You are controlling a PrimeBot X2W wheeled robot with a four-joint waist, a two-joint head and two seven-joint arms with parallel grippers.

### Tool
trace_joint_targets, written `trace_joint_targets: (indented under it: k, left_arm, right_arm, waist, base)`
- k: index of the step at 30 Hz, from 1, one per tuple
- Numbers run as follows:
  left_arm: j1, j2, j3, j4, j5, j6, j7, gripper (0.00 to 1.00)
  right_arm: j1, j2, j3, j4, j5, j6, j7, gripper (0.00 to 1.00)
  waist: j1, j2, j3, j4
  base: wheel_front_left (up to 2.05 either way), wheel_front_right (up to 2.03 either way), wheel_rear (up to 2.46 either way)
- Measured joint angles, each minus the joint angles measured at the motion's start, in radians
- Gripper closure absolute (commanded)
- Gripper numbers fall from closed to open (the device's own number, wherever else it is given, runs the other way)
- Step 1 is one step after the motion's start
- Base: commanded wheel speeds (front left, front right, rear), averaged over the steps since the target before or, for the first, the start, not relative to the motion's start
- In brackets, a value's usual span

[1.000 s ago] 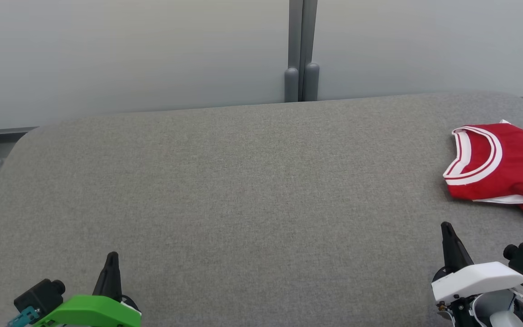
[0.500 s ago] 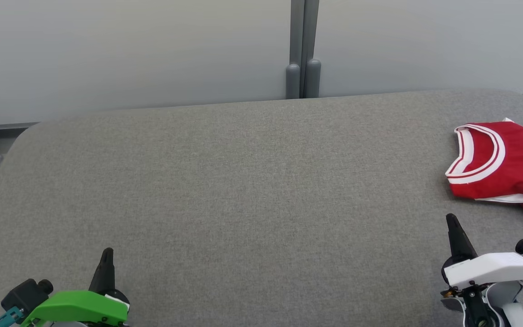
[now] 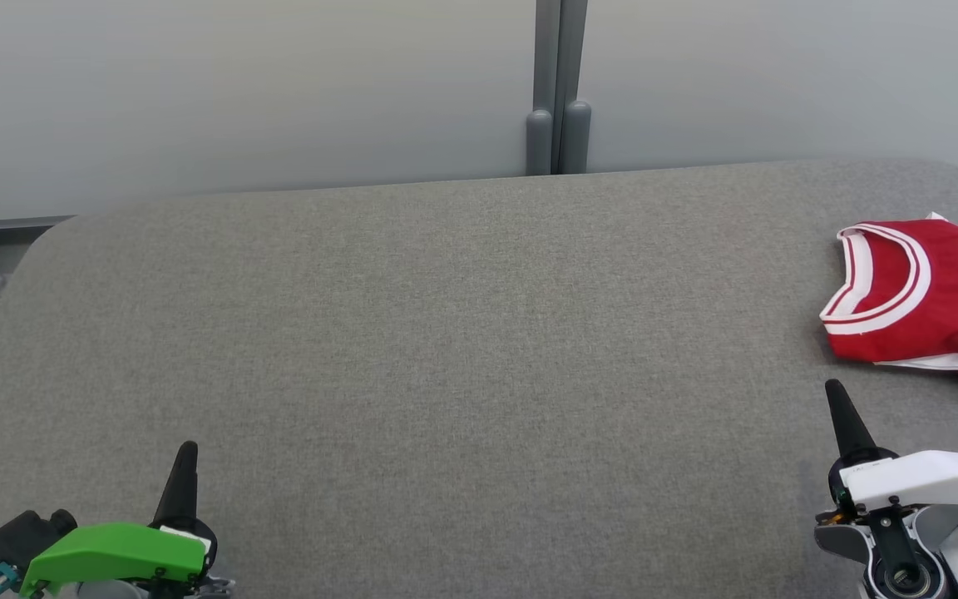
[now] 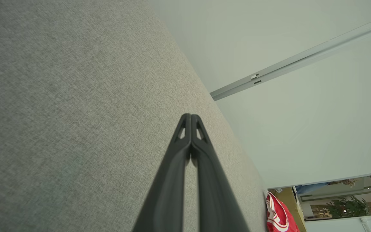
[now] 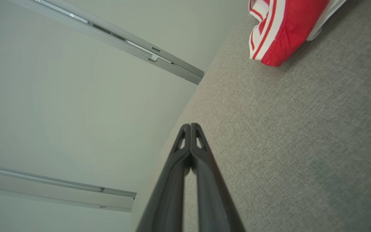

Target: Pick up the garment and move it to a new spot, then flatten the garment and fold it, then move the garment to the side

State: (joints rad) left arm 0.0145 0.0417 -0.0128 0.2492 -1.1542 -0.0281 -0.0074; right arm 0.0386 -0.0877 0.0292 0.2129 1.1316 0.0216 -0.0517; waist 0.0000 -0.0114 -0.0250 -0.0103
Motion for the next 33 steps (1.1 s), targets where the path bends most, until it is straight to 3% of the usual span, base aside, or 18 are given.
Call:
trace_joint_targets:
  k: [33]
  left_arm:
    - [-0.069, -0.001, 0.083, 0.029, -0.407, -0.086, 0.11, 1.0]
  right_arm:
    - [-0.077, 0.012, -0.099, 0.044, 0.472, 0.084, 0.107, 1.0]
  waist:
    - [0.0, 0.0, 0.026, 0.01]
  base:
    - [0.0, 0.0, 0.0]
